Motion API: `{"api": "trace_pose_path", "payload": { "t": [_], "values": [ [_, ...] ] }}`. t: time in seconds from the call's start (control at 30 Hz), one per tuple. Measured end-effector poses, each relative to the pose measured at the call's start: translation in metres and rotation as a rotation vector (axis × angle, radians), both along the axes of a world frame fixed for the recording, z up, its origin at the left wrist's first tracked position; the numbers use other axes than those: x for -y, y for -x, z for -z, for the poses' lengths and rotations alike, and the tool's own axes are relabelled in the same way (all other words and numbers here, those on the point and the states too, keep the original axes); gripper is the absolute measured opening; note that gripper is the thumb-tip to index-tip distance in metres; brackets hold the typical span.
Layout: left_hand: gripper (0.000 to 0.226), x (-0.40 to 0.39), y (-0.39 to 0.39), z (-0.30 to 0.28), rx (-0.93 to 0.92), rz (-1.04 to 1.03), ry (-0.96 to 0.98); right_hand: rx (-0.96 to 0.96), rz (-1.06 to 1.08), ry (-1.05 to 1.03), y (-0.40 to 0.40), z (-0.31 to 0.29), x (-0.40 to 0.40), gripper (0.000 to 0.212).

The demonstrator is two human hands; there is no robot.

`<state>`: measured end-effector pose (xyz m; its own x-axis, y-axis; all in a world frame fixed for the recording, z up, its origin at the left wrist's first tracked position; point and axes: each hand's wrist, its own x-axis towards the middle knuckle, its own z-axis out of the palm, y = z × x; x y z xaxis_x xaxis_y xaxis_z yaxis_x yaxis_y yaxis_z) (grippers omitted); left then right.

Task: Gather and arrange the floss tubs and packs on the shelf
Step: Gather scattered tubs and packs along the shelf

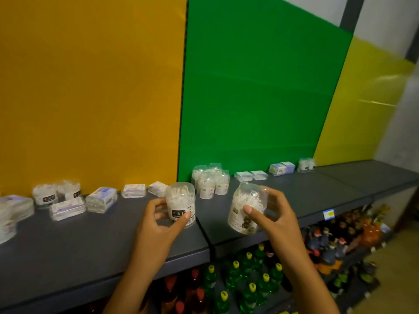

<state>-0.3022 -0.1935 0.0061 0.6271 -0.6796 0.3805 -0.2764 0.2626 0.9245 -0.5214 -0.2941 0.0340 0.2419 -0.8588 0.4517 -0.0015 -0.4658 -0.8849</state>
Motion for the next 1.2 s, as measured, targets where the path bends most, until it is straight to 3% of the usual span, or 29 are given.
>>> {"api": "trace_pose_path", "payload": {
  "t": [0.5,0.77,1.2],
  "values": [
    [0.050,0.149,-0.043,0.003,-0.066,0.022,0.034,-0.160,-0.055,-0.008,-0.049,0.016,0.164,0.055],
    [0.050,0.180,-0.039,0.006,-0.060,-0.032,-0.027,-0.163,-0.135,-0.114,-0.054,0.043,0.208,0.054],
    [0.054,0.176,0.014,0.010,-0.098,-0.320,-0.097,-0.269,-0.419,-0.115,-0.062,0.072,0.266,0.063]
  ]
}}
